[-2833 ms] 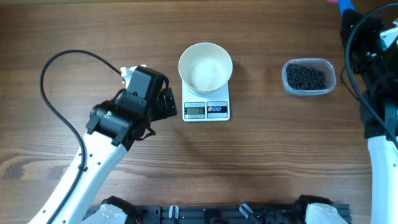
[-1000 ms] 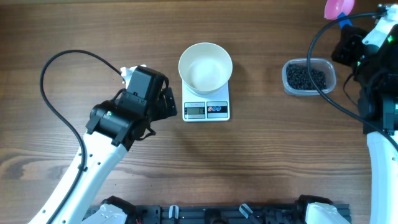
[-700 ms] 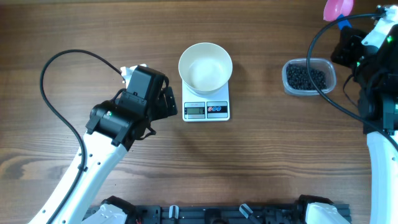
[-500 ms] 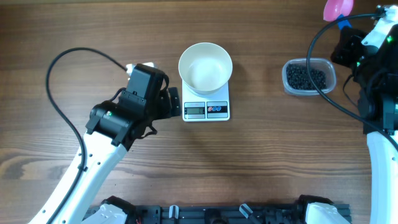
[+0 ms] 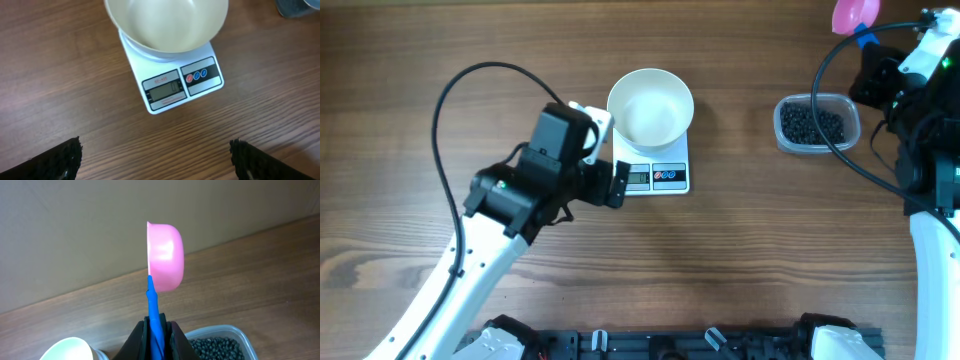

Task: Scoop item into bowl and weigh 150g on scale

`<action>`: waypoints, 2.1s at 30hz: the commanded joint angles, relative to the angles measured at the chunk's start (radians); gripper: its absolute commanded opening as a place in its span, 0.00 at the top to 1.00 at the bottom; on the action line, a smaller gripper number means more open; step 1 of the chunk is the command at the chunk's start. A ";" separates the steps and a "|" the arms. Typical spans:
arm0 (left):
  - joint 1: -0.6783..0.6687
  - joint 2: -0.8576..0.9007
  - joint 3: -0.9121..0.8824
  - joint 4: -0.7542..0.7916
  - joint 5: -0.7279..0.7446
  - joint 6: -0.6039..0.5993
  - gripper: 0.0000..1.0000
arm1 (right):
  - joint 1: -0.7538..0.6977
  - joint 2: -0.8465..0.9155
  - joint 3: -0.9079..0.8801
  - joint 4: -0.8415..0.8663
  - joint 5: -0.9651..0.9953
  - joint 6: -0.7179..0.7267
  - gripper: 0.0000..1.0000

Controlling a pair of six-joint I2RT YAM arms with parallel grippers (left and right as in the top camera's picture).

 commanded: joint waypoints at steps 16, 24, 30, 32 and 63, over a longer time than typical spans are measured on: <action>-0.083 0.002 -0.005 0.043 -0.161 -0.045 0.00 | -0.005 0.000 0.027 -0.044 -0.005 -0.052 0.96; -0.046 0.003 -0.005 0.047 -0.122 -0.013 0.00 | -0.005 0.000 0.027 -0.049 -0.005 -0.072 0.96; -0.046 0.003 -0.005 0.048 -0.122 -0.014 0.00 | -0.005 0.000 0.027 -0.050 -0.005 -0.072 0.96; -0.046 0.003 -0.005 0.048 -0.122 -0.014 0.00 | -0.005 0.000 0.027 -0.053 -0.005 -0.072 0.96; -0.047 0.003 -0.005 0.048 -0.122 -0.014 0.00 | -0.139 0.210 0.000 -0.232 -0.036 -0.441 0.96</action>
